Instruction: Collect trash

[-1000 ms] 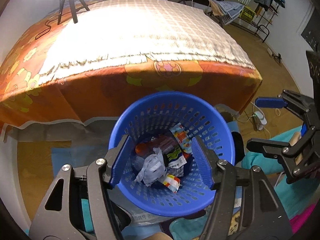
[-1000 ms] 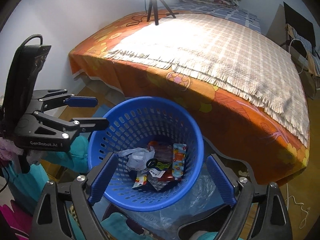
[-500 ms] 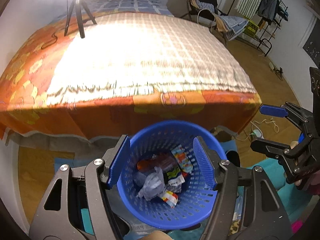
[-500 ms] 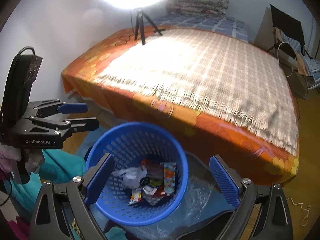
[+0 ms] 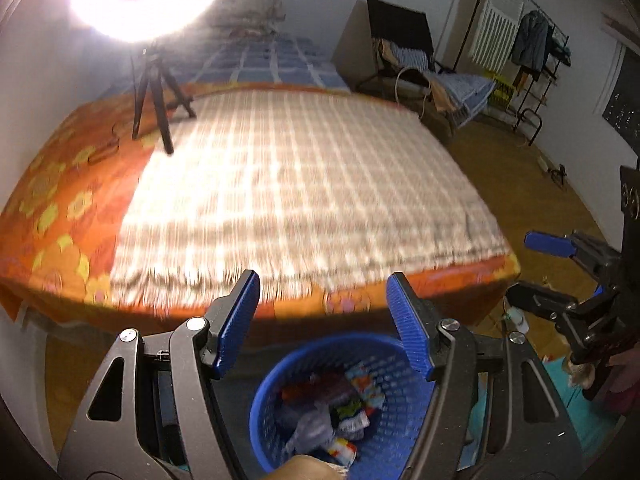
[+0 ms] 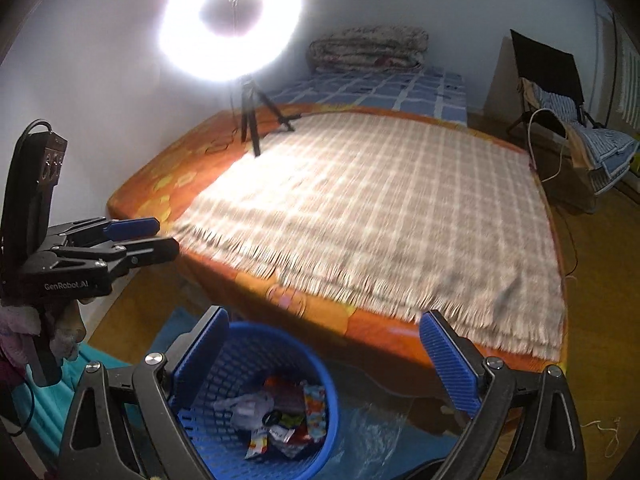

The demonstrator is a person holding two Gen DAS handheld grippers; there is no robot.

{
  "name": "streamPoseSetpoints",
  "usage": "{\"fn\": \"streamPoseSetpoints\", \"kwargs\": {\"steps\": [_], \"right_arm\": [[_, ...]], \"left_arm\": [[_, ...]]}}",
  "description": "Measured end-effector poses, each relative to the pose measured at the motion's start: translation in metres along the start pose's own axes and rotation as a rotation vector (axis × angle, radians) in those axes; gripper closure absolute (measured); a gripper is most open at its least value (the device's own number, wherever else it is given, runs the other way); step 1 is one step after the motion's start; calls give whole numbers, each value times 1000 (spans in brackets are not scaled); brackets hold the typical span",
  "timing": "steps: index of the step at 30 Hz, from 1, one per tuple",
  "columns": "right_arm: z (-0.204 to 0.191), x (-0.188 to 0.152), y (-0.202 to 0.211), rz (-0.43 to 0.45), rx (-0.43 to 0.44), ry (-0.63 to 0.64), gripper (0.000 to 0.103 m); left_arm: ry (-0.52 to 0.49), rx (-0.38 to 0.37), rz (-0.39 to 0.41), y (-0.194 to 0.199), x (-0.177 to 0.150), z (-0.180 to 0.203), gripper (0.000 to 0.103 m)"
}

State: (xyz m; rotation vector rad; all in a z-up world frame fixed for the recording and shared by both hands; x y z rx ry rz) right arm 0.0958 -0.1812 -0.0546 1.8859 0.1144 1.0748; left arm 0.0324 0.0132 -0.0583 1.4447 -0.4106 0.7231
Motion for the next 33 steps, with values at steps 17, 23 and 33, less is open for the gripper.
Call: {"fn": "streamPoseSetpoints", "kwargs": {"steps": [17, 23, 33], "right_arm": [[47, 49, 9, 155, -29, -100, 0], [56, 50, 4, 149, -60, -109, 0], [60, 48, 2, 145, -48, -127, 0]], "left_arm": [[53, 40, 166, 8, 60, -4, 6], [61, 19, 151, 2, 59, -2, 6], [58, 14, 139, -1, 59, 4, 2]]}}
Point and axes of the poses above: each gripper's, at about its wrist camera, not at the fingertips, and y roughly against the way its jaws point, z to its right, x to its top, the point moved 5 cm from there along -y, roughly the way its jaws point, and after that the axes turned 4 degrees about x, right-handed, at the moved point
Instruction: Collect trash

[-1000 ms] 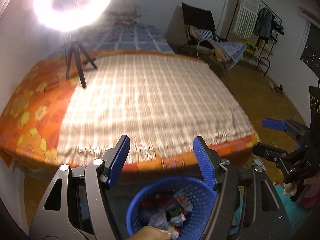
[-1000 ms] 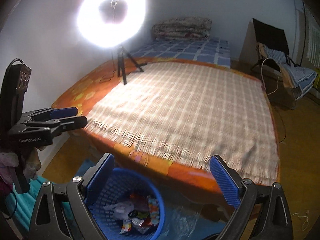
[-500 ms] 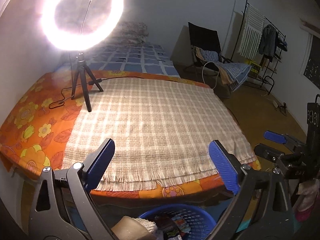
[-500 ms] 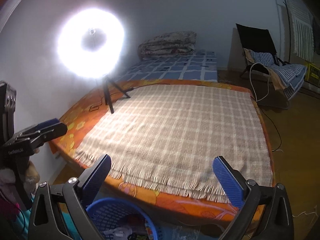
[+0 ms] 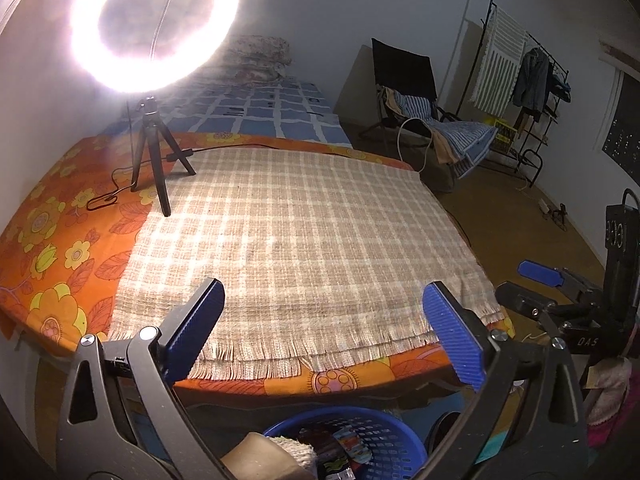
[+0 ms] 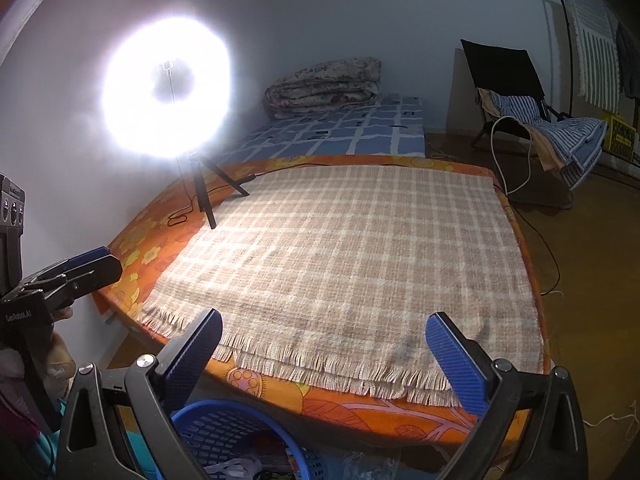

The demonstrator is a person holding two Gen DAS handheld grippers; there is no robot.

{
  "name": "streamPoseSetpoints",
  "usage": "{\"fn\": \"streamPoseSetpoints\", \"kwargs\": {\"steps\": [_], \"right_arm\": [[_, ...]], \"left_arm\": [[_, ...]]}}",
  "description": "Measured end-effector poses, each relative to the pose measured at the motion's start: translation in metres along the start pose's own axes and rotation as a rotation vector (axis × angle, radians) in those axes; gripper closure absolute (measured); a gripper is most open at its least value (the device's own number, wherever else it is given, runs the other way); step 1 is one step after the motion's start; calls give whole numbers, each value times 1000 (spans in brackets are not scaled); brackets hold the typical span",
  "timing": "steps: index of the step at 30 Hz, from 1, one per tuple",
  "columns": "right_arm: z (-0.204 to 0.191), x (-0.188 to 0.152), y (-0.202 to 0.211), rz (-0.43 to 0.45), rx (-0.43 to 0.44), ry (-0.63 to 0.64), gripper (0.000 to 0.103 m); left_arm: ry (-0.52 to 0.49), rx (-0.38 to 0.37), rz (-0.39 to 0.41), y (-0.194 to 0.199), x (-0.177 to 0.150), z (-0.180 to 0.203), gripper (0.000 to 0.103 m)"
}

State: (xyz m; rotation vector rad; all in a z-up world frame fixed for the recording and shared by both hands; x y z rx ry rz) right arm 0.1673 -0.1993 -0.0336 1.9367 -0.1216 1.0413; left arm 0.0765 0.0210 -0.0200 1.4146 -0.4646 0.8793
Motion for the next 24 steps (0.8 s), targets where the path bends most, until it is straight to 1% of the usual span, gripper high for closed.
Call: {"fn": "streamPoseSetpoints", "kwargs": {"steps": [10, 24], "right_arm": [[1, -1, 1, 11, -16, -2, 0], [2, -3, 3, 12, -27, -1, 0]], "left_arm": [[14, 14, -4, 1, -4, -6, 2], [6, 18, -13, 1, -8, -6, 2]]}}
Point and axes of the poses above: each gripper's, at about its wrist camera, not at the fingertips, and y roughly against the way its jaws point, z to its right, x to its top, the point moved 5 cm from there along -y, roughly the way its jaws point, and after that the axes turned 4 degrees about x, right-handed, at the moved point
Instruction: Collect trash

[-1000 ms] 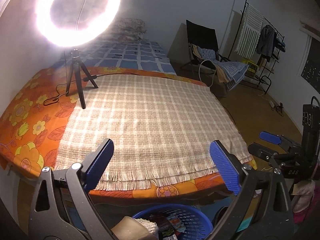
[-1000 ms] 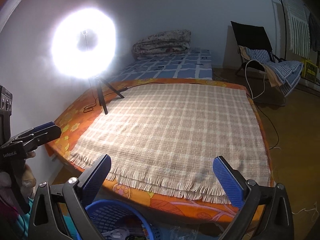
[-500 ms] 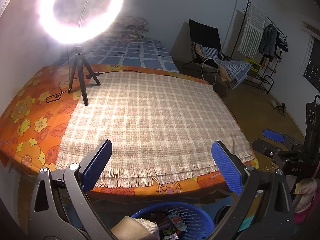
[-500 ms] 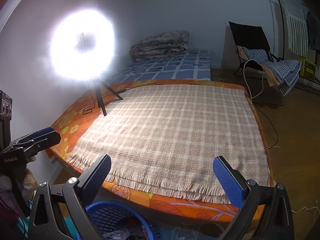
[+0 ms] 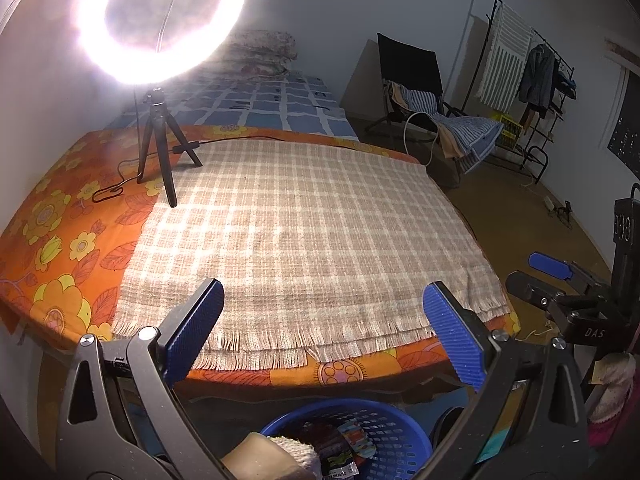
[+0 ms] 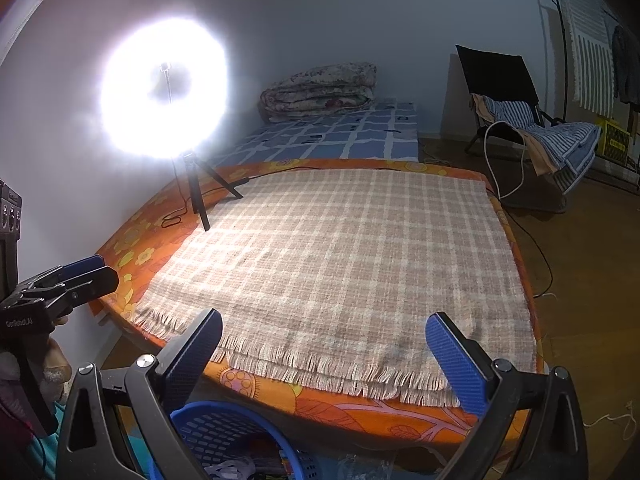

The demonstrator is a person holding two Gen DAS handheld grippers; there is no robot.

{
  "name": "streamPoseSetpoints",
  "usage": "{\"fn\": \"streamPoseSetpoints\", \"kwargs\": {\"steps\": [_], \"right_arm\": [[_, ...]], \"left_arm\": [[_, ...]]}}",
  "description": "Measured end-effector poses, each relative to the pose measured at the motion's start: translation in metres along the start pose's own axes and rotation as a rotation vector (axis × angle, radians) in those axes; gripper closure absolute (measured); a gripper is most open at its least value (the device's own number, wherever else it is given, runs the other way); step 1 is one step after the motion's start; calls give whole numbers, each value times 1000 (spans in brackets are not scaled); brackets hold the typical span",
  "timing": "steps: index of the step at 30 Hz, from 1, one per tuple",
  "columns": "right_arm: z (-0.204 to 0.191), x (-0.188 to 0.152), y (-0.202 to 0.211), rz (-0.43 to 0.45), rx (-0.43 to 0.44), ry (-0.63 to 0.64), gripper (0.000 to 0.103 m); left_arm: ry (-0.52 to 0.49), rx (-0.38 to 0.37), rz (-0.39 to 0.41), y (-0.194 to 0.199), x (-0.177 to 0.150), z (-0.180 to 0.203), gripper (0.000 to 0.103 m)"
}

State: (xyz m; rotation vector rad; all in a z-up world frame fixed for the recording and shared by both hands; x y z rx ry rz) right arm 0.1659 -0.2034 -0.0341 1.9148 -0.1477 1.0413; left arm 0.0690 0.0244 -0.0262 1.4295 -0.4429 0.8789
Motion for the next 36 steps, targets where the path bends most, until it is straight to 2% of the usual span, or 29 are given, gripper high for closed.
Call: {"fn": "streamPoseSetpoints", "kwargs": {"steps": [17, 36], "right_arm": [[0, -1, 0, -1, 0, 2, 0], [-1, -3, -1, -6, -2, 4, 0]], "left_arm": [[-10, -13, -26, -5, -7, 2, 1], [-21, 11, -28, -3, -8, -1, 2]]}}
Point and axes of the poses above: each gripper's, at about its wrist camera, not at the fingertips, and y roughly against the way its jaws point, z to its right, x to its top, the point moved 5 cm from there along -y, roughly the way its jaws point, and after that the axes turned 4 degrees about x, right-handed, at the moved point
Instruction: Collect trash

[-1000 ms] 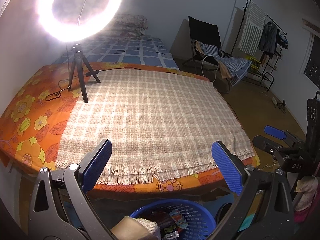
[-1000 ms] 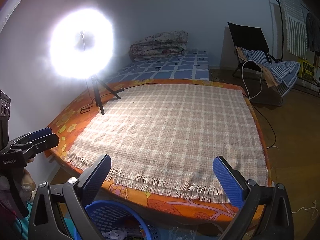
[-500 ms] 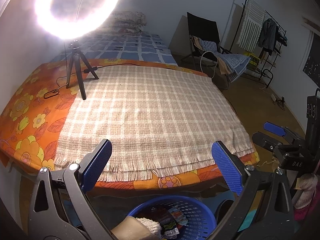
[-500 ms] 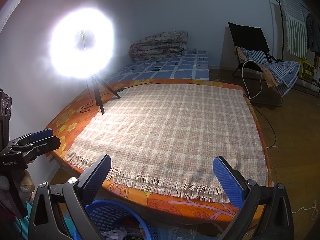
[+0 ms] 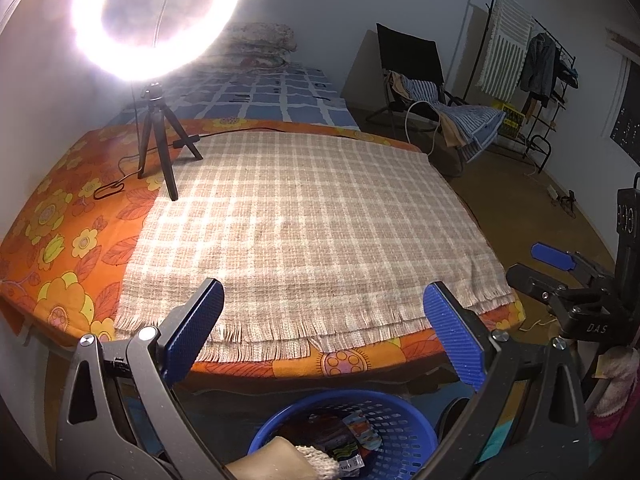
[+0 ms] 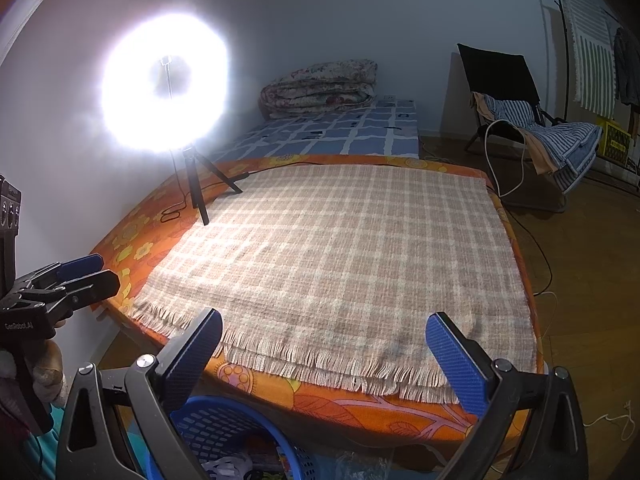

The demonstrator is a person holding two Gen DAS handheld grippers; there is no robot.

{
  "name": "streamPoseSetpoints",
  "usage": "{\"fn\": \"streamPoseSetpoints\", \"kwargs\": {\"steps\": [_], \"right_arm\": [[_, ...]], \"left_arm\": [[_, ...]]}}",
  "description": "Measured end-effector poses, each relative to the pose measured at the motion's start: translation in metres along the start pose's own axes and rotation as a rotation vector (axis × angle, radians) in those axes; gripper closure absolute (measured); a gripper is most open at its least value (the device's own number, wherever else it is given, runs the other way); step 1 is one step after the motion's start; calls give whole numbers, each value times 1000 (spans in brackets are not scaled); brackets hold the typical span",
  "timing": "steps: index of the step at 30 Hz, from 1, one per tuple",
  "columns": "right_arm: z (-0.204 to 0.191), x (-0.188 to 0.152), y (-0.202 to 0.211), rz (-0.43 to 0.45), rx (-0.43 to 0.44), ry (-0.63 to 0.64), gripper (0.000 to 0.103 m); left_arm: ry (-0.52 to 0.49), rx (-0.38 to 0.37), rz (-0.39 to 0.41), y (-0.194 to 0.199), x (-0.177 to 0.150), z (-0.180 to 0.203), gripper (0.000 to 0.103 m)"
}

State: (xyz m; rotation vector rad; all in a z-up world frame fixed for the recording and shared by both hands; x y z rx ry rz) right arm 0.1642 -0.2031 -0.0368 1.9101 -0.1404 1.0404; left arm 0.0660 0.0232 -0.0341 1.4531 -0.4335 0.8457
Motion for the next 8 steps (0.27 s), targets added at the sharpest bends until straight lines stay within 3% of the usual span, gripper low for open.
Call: {"fn": "streamPoseSetpoints", "kwargs": {"steps": [8], "right_arm": [[3, -5, -2, -7, 0, 4, 0]], "left_arm": [[-6, 4, 0, 0, 2, -1, 2]]}}
Point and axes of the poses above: each gripper's, at about its wrist camera, not at the fingertips, and y roughly against the way its jaws point, z to its right, x to its top, the point moved 5 cm from there along -y, roughly the way its jaws point, and after that the axes turned 4 degrees about x, right-handed, at the moved point
